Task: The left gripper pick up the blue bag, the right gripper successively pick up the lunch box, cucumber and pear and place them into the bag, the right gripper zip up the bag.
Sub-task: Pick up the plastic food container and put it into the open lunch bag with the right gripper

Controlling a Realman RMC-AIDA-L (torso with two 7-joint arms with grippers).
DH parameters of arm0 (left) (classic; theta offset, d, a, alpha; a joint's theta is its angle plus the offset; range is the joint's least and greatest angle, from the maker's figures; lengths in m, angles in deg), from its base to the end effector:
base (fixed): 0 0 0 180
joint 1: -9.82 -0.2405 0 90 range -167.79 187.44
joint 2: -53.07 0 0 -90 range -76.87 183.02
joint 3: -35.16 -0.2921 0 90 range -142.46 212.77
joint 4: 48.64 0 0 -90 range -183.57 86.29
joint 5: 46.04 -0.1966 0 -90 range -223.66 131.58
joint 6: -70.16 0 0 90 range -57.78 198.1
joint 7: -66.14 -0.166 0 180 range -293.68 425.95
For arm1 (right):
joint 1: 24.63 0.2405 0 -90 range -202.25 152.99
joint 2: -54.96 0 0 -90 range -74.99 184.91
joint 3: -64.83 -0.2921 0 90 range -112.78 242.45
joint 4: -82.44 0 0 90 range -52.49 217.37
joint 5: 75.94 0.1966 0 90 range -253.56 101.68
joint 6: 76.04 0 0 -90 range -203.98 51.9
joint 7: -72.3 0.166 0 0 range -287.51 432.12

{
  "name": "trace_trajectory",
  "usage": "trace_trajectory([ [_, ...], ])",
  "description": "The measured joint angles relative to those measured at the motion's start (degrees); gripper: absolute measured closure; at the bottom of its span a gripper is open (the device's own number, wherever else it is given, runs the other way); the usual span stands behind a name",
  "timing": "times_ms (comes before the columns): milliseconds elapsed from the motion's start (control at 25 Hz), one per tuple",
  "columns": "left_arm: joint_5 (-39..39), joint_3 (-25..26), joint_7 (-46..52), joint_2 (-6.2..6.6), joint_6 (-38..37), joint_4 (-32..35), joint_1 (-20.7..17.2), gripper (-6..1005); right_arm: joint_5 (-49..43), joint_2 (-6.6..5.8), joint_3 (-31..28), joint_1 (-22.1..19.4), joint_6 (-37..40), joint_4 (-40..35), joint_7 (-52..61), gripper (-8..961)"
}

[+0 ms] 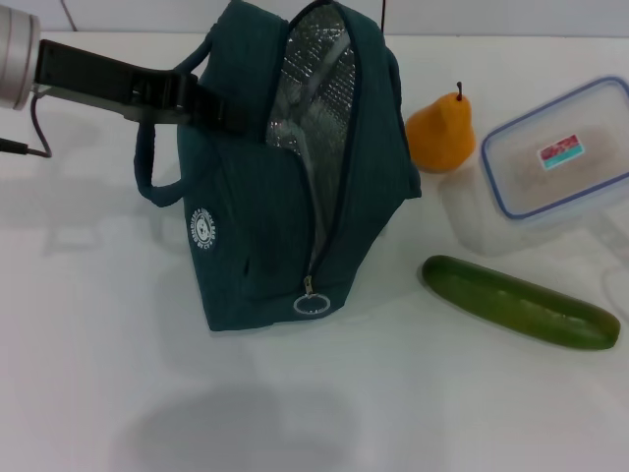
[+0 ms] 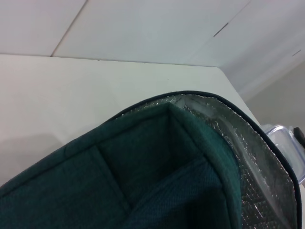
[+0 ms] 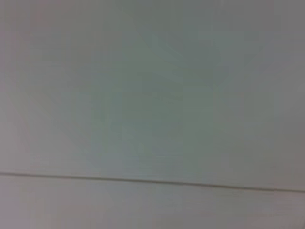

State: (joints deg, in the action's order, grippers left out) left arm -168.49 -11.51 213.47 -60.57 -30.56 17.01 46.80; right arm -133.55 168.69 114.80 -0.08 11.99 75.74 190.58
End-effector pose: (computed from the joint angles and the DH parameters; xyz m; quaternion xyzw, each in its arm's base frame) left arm -0.2082 0.3796 0.0445 -0.8542 -0.4992 -0.1299 0.0661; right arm 0.3160 0.3376 0.0139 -0.4871 0.6286 0.6045 0.0469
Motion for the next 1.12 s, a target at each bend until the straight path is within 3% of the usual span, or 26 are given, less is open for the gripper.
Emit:
trace_trajectory([
  [480, 0.1, 0.0, -1.8, -0.31, 0.0, -0.5, 0.5, 953, 3.0, 1.4, -0.2, -0.8, 0.9, 0.2, 0.8, 857],
  [1120, 0.2, 0.0, -2.8, -0.59, 0.0, -0.8, 0.6, 953, 5.0, 1.48, -0.2, -0.4, 3.7, 2.7, 1.4, 856],
])
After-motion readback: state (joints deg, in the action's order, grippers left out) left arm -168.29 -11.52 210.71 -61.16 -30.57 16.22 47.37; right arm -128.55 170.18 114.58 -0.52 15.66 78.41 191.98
